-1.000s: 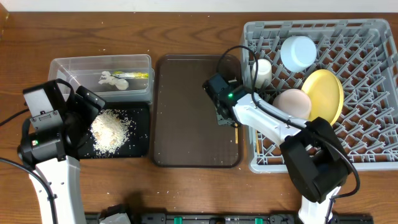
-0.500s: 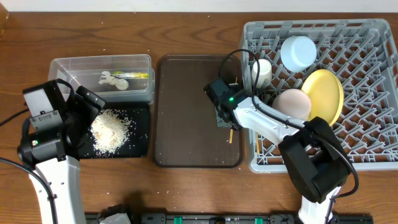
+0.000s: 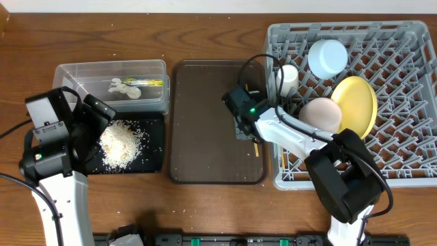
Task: Sort waste into correct bins and load items into the dishwasher rack
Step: 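Grasp the second chopstick with the right gripper and lift it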
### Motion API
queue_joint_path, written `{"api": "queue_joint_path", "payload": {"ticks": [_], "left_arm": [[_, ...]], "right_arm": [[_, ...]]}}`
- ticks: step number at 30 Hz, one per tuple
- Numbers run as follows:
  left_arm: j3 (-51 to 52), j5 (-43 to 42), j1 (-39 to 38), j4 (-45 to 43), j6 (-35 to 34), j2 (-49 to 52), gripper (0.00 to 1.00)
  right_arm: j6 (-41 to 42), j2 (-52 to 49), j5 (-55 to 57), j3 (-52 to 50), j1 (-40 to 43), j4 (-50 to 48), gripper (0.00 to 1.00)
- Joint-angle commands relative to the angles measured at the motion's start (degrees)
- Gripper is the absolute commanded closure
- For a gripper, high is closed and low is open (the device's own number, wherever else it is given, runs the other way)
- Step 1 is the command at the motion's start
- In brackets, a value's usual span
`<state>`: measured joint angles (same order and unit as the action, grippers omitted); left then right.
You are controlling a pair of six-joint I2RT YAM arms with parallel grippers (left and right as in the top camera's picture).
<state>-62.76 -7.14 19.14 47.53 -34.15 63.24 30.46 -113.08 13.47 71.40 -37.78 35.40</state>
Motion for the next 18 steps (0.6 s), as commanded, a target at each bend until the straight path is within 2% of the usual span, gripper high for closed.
{"api": "queue_joint_path", "payload": {"ticks": [1,3,13,15,18], "left_arm": [[-0.85,0.31,0.31,0.00,-0.02,0.09,0.06],[-0.85,0.31,0.31,0.00,-0.02,0.09,0.06],[-0.85,0.31,0.31,0.00,-0.02,0.09,0.06],[-0.85,0.31,0.31,0.00,-0.02,0.09,0.06],[-0.85,0.31,0.31,0.00,-0.02,0.09,0.06]], "right_arm": [[-3.30,-0.52,-2.62,-0.85,-1.33,-1.90,0.99],[-5.66,-0.52,-4.98,-0.85,-1.62,-3.41,0.99],[-5.86,-0.52,-5.18,-0.85,-1.86,-3.69,0.95],[-5.88,-0.52,-5.18,-0.85,-1.84,-3.69,0.99],[-5.92,0.09,-5.16,-0.57,-1.84,-3.74,0.99]]}}
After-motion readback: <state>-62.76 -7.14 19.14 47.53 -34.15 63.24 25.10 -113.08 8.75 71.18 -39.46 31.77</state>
